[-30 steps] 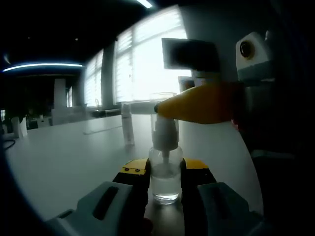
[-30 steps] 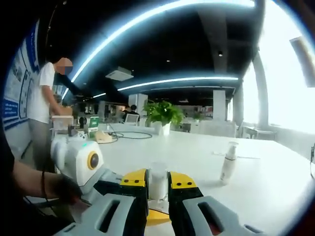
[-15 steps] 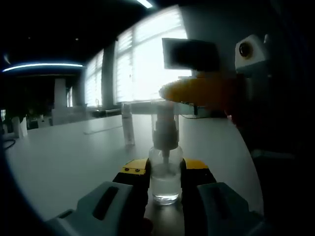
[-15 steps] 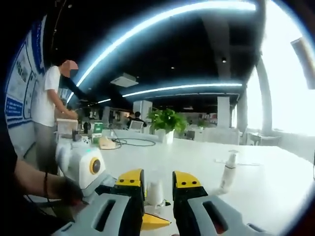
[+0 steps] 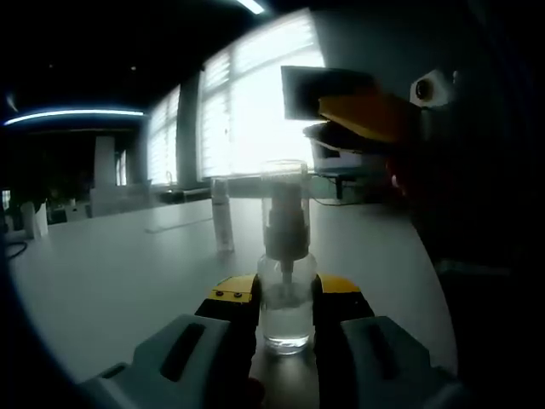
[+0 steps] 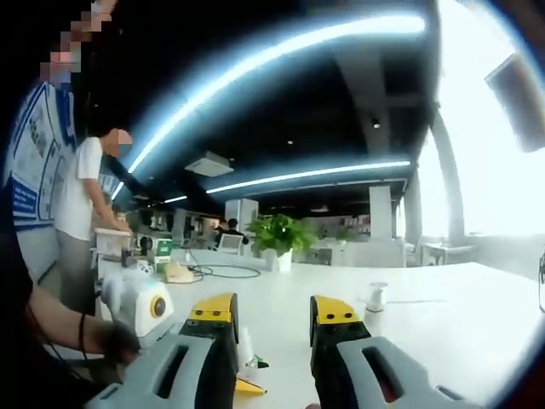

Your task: Clamp pump bottle remove cover press pump head put on cover

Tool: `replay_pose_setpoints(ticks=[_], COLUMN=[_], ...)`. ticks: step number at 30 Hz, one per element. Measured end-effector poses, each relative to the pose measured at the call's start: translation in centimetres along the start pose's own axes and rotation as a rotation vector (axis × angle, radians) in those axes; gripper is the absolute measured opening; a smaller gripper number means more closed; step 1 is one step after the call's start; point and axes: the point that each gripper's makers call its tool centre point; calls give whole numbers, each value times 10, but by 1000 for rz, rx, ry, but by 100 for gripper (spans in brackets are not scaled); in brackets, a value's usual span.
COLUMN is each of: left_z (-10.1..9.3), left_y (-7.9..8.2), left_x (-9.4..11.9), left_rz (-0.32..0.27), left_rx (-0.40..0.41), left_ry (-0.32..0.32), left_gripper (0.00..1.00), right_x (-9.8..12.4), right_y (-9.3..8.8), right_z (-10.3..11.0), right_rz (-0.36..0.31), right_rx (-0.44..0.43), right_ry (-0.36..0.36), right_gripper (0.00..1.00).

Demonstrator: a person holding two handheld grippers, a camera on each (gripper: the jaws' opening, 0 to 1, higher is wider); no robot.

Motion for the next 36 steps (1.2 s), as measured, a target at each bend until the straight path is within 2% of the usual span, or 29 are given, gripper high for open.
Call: replay_pose_setpoints(ticks=[9, 12, 16, 19, 24, 32, 36], left_z=[1, 3, 2, 3, 4, 7, 8], left_y=[-1, 0, 0, 0, 0, 0, 1], left_x=[1, 1, 1, 1, 0, 1, 1], left_rz=[0, -1, 0, 0, 0, 1, 2], left_rx=[0, -5, -4, -4, -1, -12, -14], left_ry=[3, 9, 11, 14, 18, 32, 40], left_gripper=[16, 16, 16, 16, 16, 15, 15], right_x=[25, 37, 42, 45, 50, 50, 48], right_y=[-16, -18, -32, -38, -49, -67, -72], right_z=[-33, -45, -58, -61, -76, -76, -74], right_rz=[26, 4, 33, 44, 67, 86, 74], right_rx=[19, -24, -15, 1, 26, 16, -32], right_ry=[-82, -130, -157, -170, -197, -174, -178], right_gripper=[28, 27, 26, 26, 25, 25, 23])
Point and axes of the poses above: the point that each gripper's makers call its tool centre point, and the gripper's own axes: x roughly backward along the fingers, z roughly to its left, y roughly out of its top, and after that the axes turned 4 degrees about x, right-handed
